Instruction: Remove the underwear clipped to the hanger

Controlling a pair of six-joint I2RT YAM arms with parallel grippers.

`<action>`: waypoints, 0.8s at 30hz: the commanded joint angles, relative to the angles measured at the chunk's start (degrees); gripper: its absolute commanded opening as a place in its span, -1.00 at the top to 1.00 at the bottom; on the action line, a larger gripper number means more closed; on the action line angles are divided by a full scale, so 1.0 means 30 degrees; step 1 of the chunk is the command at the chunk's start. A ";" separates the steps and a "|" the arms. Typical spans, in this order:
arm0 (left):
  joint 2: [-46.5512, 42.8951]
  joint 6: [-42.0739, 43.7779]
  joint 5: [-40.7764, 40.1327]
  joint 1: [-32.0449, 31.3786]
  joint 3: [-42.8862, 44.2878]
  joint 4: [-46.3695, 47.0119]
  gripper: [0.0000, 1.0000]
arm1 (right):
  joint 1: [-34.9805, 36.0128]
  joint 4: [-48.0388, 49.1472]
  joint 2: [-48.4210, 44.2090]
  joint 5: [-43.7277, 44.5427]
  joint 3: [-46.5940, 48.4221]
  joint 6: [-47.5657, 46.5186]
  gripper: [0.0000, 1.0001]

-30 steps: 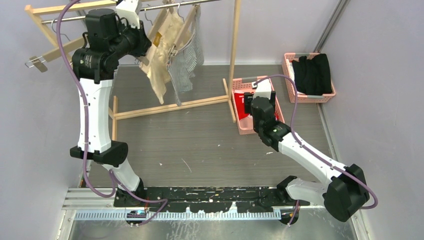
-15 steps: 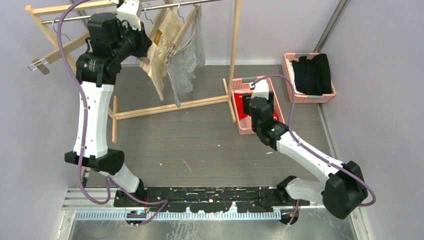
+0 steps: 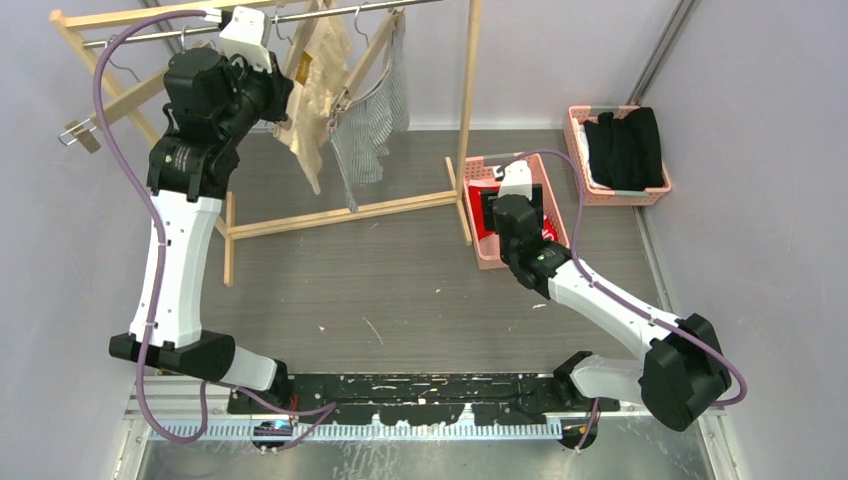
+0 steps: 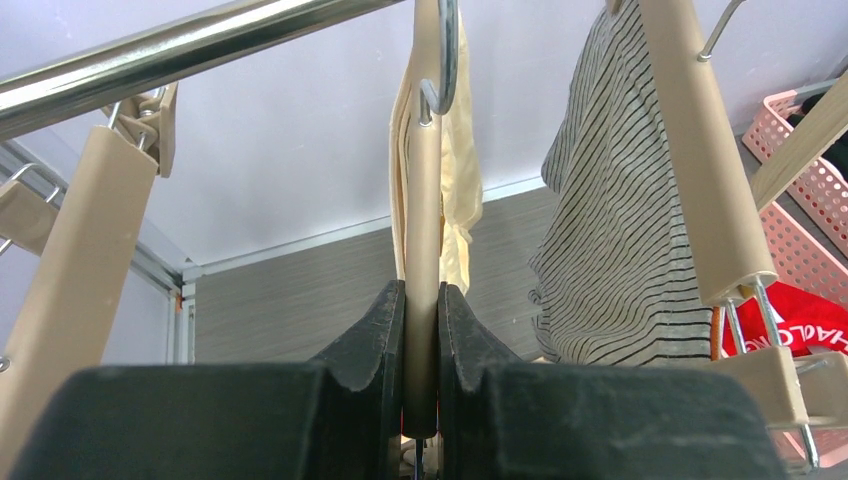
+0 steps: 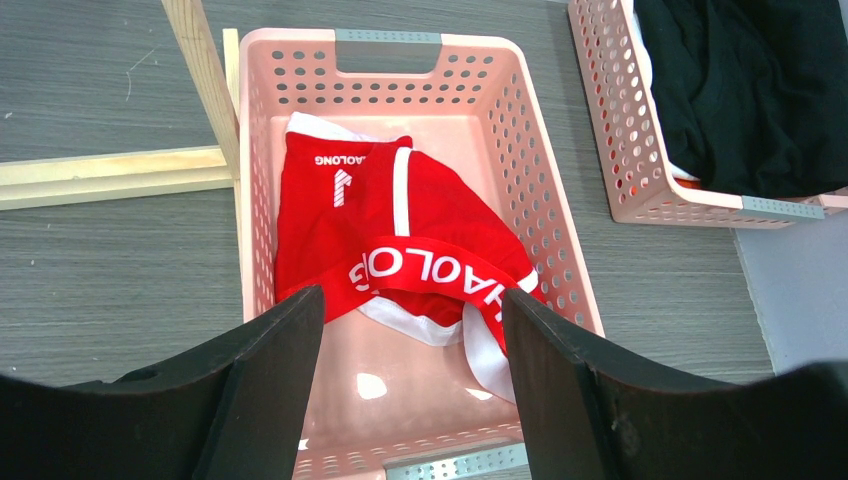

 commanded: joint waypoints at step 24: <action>-0.8941 -0.1497 0.0347 -0.0346 -1.0655 -0.4615 0.98 | 0.0136 0.0864 0.0341 -0.0086 0.0516 0.0831 -0.64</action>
